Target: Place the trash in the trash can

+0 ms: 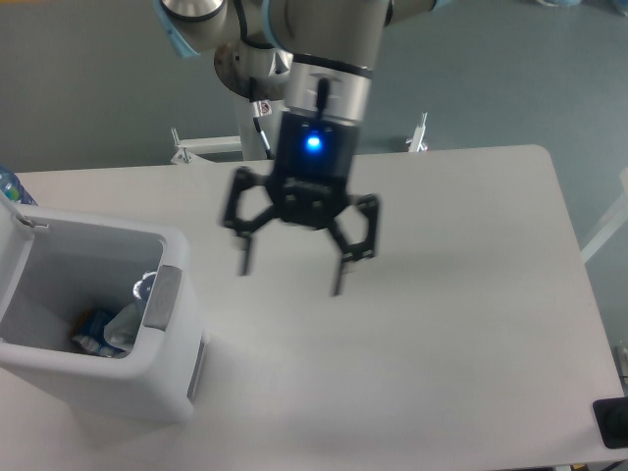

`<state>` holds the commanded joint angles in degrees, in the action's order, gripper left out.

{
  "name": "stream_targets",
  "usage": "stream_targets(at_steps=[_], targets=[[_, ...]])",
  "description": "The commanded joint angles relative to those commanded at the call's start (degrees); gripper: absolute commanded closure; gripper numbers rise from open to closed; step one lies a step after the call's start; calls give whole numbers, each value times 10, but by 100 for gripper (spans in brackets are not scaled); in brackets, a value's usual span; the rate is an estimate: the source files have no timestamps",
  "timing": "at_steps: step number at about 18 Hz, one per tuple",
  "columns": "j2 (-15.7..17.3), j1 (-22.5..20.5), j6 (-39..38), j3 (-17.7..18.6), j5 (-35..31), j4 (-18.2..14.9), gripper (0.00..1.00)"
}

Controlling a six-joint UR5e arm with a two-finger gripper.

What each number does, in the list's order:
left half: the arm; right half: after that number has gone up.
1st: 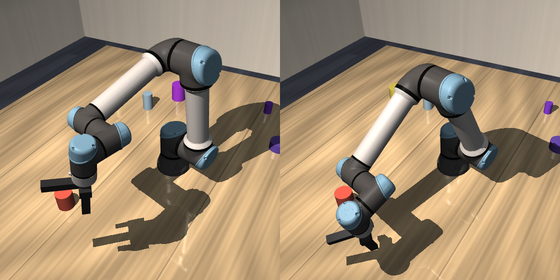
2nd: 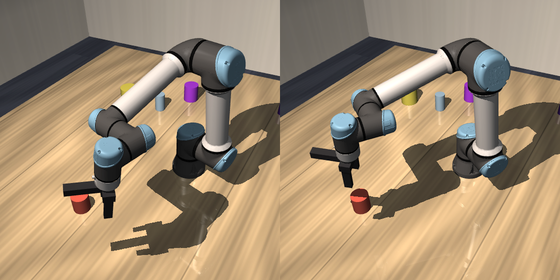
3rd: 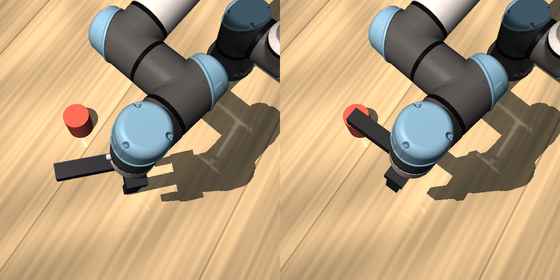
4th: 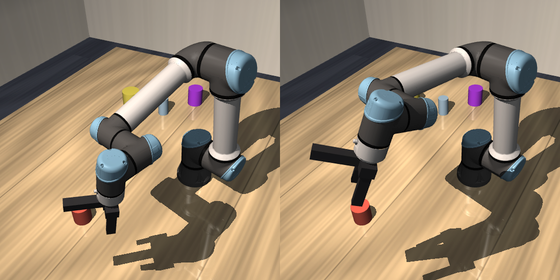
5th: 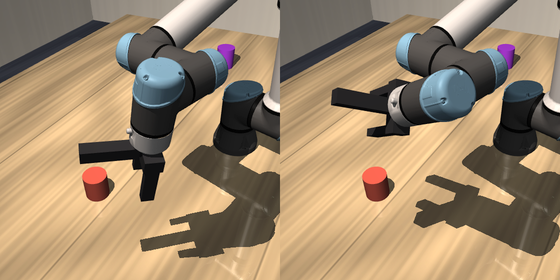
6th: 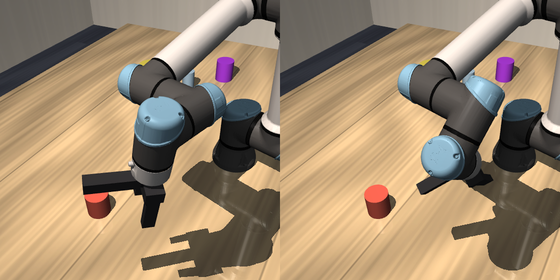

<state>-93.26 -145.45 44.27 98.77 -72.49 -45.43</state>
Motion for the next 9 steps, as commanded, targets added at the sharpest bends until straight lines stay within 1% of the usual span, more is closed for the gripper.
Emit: stream_targets(at_steps=[1,2,4,6,9], targets=[[6,-5,22,15,-17,-4,0],[10,-5,28,23,-40,-11,0],[18,-2,37,29,-100,-40,0],[19,1,46,37,-136,-70,0],[19,17,64,65,-143,-91,0]])
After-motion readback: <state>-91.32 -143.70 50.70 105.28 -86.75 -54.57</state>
